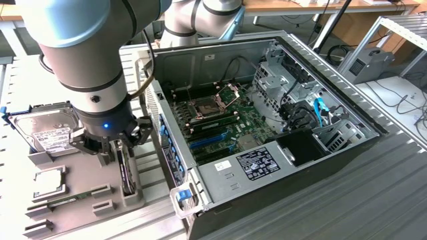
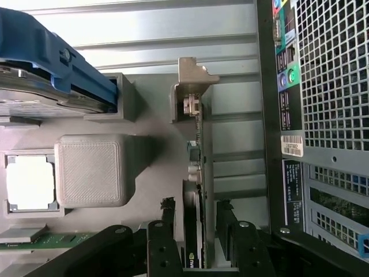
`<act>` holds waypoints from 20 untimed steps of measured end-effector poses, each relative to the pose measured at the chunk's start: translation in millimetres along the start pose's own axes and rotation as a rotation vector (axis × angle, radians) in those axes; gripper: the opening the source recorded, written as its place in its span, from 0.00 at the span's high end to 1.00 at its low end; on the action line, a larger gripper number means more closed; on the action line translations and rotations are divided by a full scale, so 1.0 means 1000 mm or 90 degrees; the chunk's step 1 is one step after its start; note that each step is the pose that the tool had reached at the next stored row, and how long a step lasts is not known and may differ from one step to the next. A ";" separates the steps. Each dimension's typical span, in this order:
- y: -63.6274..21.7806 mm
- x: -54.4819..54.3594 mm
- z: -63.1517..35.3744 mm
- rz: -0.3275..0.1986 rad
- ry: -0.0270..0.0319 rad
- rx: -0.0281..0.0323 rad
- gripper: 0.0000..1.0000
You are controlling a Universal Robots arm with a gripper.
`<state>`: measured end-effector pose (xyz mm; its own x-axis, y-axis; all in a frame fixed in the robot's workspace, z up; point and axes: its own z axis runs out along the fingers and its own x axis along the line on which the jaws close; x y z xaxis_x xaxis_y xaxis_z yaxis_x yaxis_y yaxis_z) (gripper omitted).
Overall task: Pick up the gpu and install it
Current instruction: 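Pick up the gpu and move the gpu toward the slot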
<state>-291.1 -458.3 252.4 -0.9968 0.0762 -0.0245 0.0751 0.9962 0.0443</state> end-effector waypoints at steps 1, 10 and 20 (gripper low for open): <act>0.0001 0.000 0.0012 0.000 0.0000 0.0001 0.58; 0.0002 0.001 0.0094 0.000 0.0001 0.0002 0.58; 0.0002 0.001 0.0100 0.000 0.0000 0.0002 0.58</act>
<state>-291.8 -457.6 242.4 -0.9968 0.0762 -0.0244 0.0751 0.9962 0.0440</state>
